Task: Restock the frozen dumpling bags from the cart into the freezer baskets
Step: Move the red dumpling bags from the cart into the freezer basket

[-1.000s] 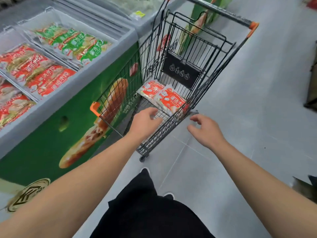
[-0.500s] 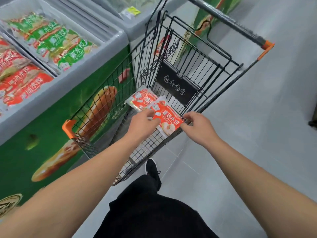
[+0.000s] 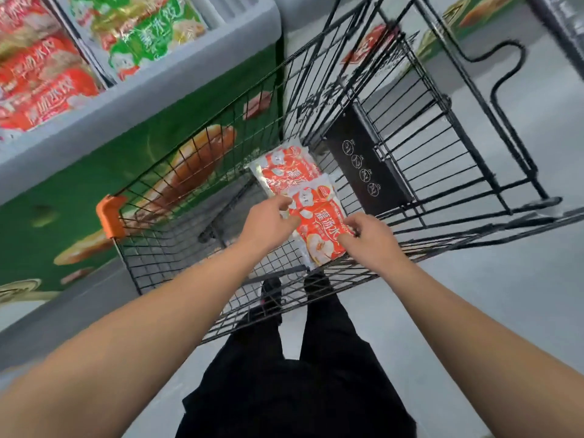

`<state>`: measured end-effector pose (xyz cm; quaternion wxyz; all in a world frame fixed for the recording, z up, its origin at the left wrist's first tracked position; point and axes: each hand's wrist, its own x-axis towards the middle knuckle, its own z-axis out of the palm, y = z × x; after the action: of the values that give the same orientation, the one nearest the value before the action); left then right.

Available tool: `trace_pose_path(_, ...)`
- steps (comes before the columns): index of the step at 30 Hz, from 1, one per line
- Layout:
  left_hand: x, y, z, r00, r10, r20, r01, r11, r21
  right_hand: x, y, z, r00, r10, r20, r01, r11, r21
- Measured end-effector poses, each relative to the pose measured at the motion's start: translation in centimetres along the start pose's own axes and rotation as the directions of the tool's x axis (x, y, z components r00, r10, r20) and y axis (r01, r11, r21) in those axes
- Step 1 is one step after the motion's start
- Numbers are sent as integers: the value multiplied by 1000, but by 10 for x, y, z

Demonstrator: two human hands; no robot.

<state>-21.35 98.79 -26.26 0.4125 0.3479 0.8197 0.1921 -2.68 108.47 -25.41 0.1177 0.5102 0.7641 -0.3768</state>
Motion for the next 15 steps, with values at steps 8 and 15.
trace_pose_path(8, 93, 5, 49, 980, -196, -21, 196, 981, -13, 103, 38, 3, 971, 60, 230, -38, 994, -99)
trace_pose_path(15, 187, -19, 97, 961, -278, -6, 278, 957, 83, 181, 63, 40, 928, 165, 334, -130, 984, -124)
